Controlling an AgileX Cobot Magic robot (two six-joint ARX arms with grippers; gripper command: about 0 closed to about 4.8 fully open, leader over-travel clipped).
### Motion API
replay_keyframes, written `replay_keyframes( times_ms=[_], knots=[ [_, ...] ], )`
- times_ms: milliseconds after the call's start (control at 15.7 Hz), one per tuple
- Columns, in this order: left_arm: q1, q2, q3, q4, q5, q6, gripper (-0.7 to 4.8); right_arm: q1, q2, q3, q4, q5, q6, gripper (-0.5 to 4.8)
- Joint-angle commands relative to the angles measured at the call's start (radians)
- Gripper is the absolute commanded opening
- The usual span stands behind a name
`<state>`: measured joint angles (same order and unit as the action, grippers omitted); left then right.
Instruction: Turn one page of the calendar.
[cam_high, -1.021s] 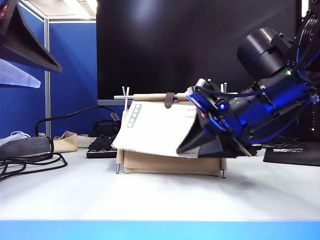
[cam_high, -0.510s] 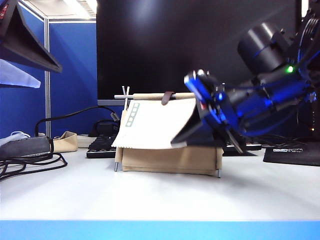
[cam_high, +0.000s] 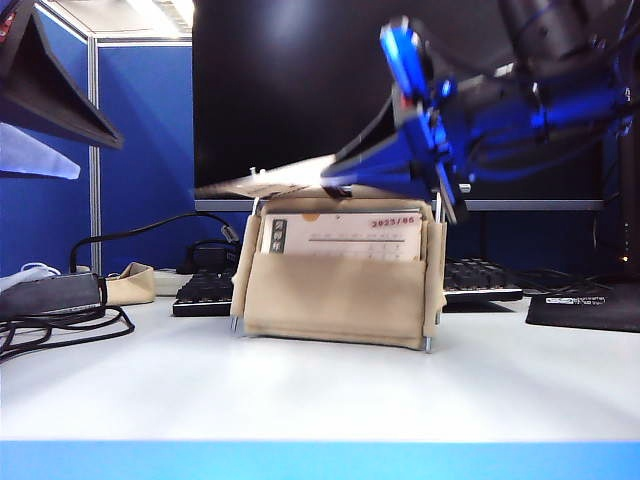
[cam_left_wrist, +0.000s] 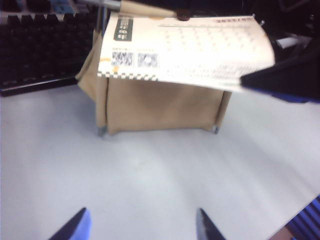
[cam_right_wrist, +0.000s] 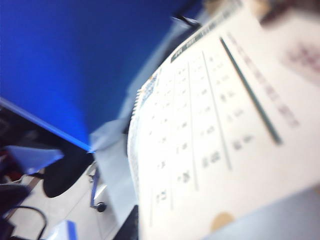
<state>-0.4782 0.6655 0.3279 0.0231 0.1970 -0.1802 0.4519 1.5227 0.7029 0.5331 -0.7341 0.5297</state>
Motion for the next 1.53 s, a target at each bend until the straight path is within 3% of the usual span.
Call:
replay_keyframes(
  times_ms=[64,383,1021,1531],
  knots=[
    [0.0,-0.001,0.008,0.016,-0.002,0.016,2.79,0.0,-0.011,-0.022,0.019,-0.015,0.027,-0.06],
    [0.0,-0.001,0.008,0.012,0.002,0.016,2.79,-0.004,-0.056,-0.102,0.191,-0.026,0.11,-0.06],
    [0.0,-0.001,0.008,-0.041,0.002,0.016,2.79,-0.01,-0.145,-0.102,0.261,0.013,0.208,-0.06],
    [0.0,-0.001,0.008,-0.041,0.002,0.016,2.79,-0.182,-0.145,-0.102,0.362,0.063,0.309,-0.06]
  ],
)
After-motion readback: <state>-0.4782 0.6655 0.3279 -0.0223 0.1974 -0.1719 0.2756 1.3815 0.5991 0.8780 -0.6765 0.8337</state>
